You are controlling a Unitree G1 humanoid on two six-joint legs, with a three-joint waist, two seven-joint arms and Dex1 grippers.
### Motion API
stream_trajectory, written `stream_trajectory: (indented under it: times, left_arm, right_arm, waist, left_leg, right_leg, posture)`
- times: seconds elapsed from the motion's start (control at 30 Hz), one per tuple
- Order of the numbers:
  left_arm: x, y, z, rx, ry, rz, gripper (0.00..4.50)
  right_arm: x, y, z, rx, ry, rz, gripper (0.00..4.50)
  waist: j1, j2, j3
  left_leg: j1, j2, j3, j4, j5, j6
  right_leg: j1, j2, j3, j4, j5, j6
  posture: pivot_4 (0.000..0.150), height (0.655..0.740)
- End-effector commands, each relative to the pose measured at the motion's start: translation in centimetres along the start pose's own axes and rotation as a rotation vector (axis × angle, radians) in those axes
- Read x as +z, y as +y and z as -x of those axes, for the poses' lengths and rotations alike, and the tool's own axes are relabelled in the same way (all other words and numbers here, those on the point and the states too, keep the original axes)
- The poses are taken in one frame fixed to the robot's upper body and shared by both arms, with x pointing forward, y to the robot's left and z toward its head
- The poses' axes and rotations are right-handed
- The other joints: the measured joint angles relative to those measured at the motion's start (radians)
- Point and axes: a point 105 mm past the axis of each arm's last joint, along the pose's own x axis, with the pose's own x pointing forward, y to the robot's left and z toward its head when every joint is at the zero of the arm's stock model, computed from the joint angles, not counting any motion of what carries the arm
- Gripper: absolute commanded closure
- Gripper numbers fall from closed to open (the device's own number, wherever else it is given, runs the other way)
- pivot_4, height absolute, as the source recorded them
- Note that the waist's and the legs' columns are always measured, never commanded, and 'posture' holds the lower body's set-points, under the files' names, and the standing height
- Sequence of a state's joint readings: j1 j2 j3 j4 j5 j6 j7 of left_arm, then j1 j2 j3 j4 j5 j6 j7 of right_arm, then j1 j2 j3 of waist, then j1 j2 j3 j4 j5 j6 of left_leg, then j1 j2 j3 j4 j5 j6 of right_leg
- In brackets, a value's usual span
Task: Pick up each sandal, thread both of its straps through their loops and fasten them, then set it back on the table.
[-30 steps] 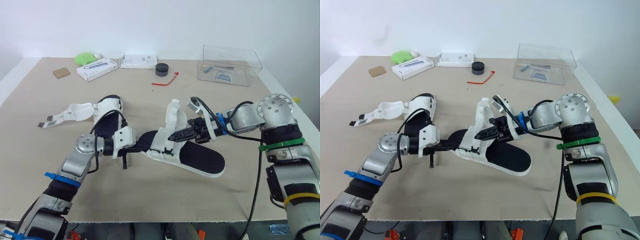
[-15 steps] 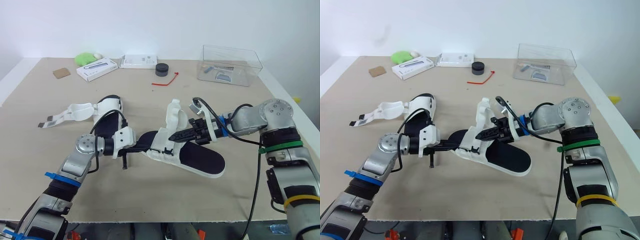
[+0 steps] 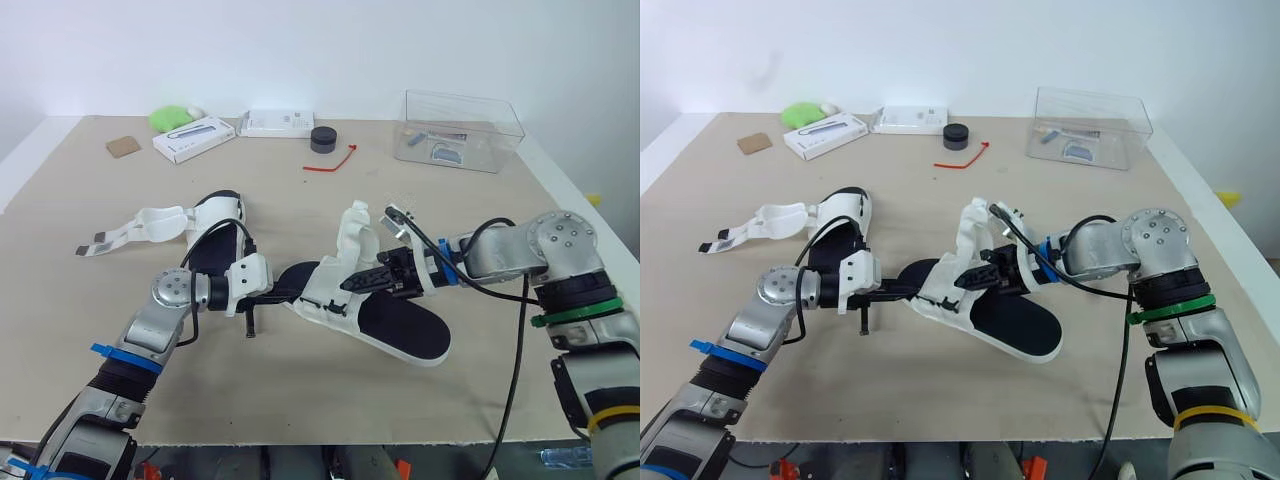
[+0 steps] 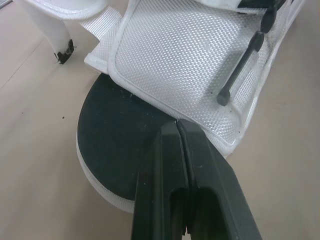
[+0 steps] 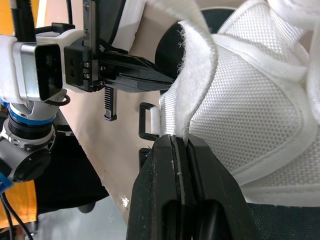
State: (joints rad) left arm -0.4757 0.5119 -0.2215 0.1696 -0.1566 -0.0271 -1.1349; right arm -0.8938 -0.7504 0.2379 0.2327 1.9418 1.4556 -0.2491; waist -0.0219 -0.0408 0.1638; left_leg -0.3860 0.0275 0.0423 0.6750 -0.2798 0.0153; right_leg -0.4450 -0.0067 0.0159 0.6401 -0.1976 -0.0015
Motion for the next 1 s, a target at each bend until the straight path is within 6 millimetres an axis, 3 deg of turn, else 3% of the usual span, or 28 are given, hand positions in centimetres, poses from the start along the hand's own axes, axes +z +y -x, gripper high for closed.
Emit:
stream_trajectory:
  times: [0.03, 1.0]
  left_arm:
    - [-1.3, -0.7, -0.3, -0.026, 0.047, 0.025, 4.50]
    - [-1.5, -0.5, -0.5, -0.023, 0.047, 0.030, 4.50]
  right_arm:
    - [-0.3, 0.9, 0.2, 0.013, 0.009, 0.045, 4.42]
    - [-1.3, 1.9, -0.5, 0.005, -0.003, 0.126, 4.42]
  waist:
    - [0.000, 0.000, 0.000]
    - [0.001, 0.000, 0.000]
  left_leg:
    - [0.000, 0.000, 0.000, 0.000, 0.000, 0.000]
    - [0.000, 0.000, 0.000, 0.000, 0.000, 0.000]
  right_leg:
    - [0.000, 0.000, 0.000, 0.000, 0.000, 0.000]
    - [0.000, 0.000, 0.000, -0.001, 0.000, 0.000]
  posture:
    - [0.150, 0.7400]
    - [0.150, 0.7400]
